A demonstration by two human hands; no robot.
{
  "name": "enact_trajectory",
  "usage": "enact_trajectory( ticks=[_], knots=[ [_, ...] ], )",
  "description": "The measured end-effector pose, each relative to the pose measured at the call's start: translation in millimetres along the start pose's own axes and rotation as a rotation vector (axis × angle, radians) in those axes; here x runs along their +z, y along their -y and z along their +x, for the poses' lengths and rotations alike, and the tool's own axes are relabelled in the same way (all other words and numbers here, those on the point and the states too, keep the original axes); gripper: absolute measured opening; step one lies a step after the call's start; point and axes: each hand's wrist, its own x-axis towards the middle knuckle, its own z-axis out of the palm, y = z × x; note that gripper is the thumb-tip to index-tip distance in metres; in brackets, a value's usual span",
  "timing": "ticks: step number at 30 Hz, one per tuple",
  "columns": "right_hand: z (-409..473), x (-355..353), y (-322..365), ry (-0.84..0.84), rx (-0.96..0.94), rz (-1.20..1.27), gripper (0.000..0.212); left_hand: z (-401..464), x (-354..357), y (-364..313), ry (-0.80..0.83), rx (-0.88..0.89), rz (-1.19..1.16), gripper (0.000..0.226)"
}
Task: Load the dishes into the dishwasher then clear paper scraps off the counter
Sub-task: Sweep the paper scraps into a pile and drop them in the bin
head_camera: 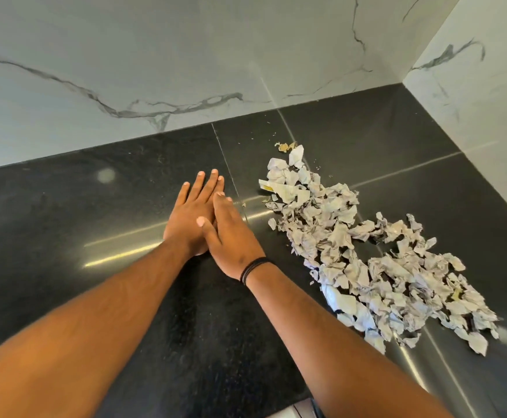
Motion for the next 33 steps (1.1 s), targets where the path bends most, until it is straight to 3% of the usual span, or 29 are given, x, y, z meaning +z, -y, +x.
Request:
enact_trajectory(
  ticks=[4,8,12,18,21,24,33],
  knots=[
    [41,1,-14,-0.052,0.037,-0.177,0.069,0,-1,0,-0.037,-0.025,-0.1,0.071],
    [56,-29,-51,-0.257,0.191,-0.3,0.07,10,-9,-1,-0.1,-0.059,-0.199,0.069],
    [53,-40,-63,-0.351,0.22,-0.243,0.063,43,-16,2,-0.098,-0.033,-0.165,0.069],
    [95,-22,-29,-0.193,0.036,-0.058,0.048,59,-16,7,-0.198,-0.053,-0.198,0.046],
    [138,-31,-29,-0.053,0.014,-0.278,0.051,66,-19,7,-0.233,-0.083,-0.263,0.052],
    [167,-47,-44,-0.014,0.0,-0.537,0.056,68,-14,10,-0.209,-0.079,-0.252,0.061],
    [149,-100,-85,-0.132,0.413,-0.677,0.064,66,-16,10,-0.151,-0.074,-0.212,0.069]
  ],
)
